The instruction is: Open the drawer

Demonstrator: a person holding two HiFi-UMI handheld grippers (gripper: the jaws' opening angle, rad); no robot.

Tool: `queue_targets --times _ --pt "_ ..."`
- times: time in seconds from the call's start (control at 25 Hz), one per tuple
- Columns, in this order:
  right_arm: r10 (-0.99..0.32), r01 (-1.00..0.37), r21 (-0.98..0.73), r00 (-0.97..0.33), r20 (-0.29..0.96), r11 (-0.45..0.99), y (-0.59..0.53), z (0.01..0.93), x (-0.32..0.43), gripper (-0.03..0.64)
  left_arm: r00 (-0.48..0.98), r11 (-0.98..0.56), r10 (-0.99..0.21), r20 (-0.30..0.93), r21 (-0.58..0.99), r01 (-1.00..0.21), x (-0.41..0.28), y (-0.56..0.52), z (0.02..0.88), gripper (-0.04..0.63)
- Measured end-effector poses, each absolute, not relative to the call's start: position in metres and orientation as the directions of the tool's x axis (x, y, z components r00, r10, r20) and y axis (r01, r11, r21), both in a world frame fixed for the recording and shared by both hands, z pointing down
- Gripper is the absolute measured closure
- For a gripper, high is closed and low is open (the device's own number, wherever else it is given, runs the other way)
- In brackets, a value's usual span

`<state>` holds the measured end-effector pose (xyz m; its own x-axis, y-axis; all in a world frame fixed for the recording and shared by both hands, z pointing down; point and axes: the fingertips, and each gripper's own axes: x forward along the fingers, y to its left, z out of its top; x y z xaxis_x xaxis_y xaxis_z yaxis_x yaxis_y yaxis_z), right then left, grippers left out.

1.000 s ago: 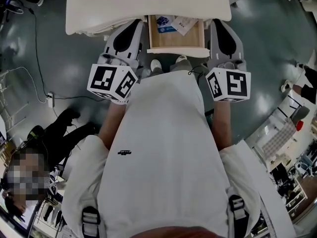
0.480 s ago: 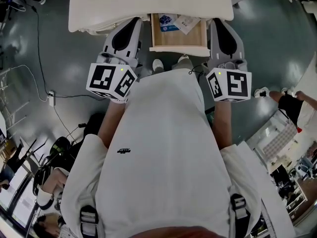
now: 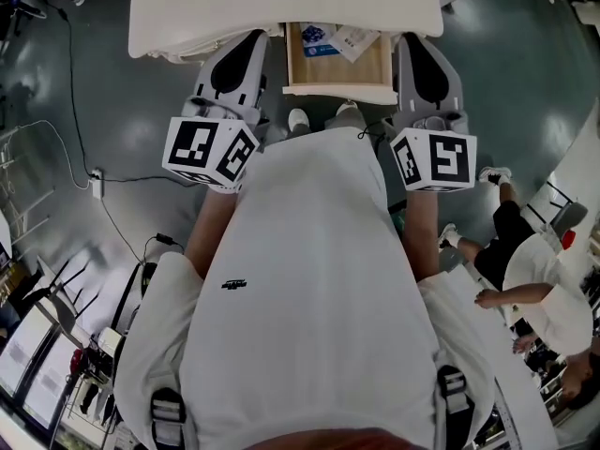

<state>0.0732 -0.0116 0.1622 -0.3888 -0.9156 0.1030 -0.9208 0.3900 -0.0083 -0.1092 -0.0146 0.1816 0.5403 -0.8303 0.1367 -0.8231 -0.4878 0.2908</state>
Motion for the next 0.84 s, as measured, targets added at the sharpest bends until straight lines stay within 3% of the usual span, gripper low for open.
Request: queue_targets --times 0.84 --pt "-0.906 -0.916 -0.02 -0.399 0.142 0.4 -0.0188 0.1685 0.0689 0.606 0.538 -0.48 -0.83 0.149 0.301 -0.824 -0.1148 -0.0225 0.1843 0.586"
